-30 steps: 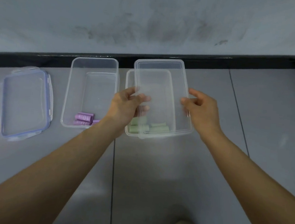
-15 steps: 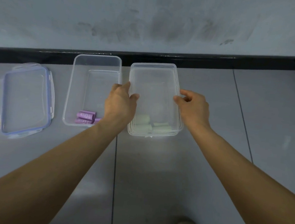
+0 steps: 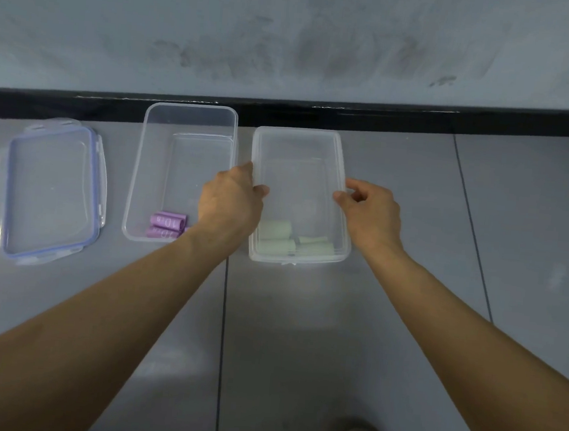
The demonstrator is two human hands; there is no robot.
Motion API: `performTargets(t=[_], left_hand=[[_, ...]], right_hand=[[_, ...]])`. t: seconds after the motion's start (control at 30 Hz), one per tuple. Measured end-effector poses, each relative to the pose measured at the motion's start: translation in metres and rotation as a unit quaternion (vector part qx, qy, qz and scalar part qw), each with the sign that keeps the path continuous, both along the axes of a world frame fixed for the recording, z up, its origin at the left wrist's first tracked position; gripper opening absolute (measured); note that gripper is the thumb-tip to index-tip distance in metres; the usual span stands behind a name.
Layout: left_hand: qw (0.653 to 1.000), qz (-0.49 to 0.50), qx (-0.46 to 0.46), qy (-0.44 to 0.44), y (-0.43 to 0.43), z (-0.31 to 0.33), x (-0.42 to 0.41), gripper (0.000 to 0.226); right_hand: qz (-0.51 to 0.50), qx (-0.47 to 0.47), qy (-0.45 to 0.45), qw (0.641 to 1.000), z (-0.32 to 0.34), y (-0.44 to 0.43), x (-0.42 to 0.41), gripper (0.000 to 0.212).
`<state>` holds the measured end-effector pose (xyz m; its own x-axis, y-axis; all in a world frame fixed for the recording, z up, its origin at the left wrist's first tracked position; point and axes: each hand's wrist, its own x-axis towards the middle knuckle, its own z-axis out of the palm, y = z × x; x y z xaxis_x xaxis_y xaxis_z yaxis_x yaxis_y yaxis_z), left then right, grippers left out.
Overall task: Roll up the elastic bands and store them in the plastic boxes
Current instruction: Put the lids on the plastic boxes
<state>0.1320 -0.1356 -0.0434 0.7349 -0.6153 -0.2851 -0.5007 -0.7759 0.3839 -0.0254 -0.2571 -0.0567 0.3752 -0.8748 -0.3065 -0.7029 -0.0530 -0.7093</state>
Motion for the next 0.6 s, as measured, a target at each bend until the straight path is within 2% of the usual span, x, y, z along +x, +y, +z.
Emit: performTargets(t=[0.2, 0.33, 0.6], left_hand=[[1.0, -0.019, 0.013, -0.012, -0.0018, -0.0014, 0.003, 0.028], [0.999, 0.008, -0.001, 0.038, -0.0024, 0.0002, 0.0021, 0.032], [0.999, -0.04, 0.023, -0.003, -0.0027, -0.0022, -0.0028, 0.064]], right_hand=[[0.005, 0.011, 0.001, 1.0, -0.0008, -0.0013, -0.0002, 0.039], [0.007, 0.018, -0.002, 1.0, -0.0022, -0.0018, -0.0003, 0.038], [0.002, 0.048, -0.023, 0.999, -0.0078, -0.0063, -0.0027, 0.031]])
